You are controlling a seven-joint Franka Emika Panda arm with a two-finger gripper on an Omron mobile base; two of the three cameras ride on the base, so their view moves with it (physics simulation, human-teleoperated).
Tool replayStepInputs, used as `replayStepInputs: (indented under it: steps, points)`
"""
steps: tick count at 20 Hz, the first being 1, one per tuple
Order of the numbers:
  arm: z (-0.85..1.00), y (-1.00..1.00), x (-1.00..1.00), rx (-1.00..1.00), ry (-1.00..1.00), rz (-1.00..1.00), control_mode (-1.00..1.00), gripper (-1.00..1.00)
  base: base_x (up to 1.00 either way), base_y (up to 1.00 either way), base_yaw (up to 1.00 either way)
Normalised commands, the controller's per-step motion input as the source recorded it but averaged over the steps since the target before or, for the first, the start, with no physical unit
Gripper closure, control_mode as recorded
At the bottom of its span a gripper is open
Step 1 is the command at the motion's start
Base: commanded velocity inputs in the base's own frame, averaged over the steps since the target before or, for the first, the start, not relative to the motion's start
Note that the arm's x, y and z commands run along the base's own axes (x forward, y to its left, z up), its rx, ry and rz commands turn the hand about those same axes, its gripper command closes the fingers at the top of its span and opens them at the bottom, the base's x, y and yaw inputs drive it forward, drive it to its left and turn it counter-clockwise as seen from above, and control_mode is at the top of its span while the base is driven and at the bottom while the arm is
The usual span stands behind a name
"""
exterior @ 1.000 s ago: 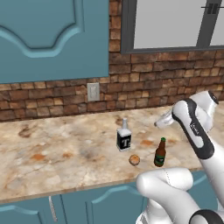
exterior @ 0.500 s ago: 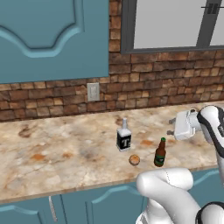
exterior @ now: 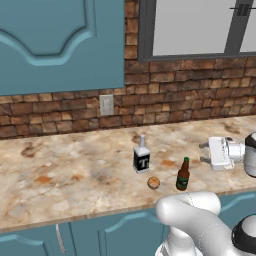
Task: Place the beer and liquor on the top shelf of the fridge to keep them out of children's reach, and place the tangerine on lower shelves for easy access.
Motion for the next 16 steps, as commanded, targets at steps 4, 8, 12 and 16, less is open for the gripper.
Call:
replayStepInputs:
  steps: [4, 8, 12, 16]
  points:
    - [-0.39, 0.00, -0.15, 0.17, -0.06, 0.01, -1.00, -1.00, 0.00, 0.00, 0.00]
    - [-0.41, 0.02, -0.16, 0.09, -0.01, 0.04, -1.00, -1.00, 0.00, 0.00, 0.00]
    - [-0.36, 0.12, -0.18, 0.05, -0.01, 0.06, -1.00, -1.00, 0.00, 0.00, 0.00]
    - [-0.16, 0.24, -0.14, 0.01, 0.00, 0.03, -1.00, -1.00, 0.00, 0.00, 0.00]
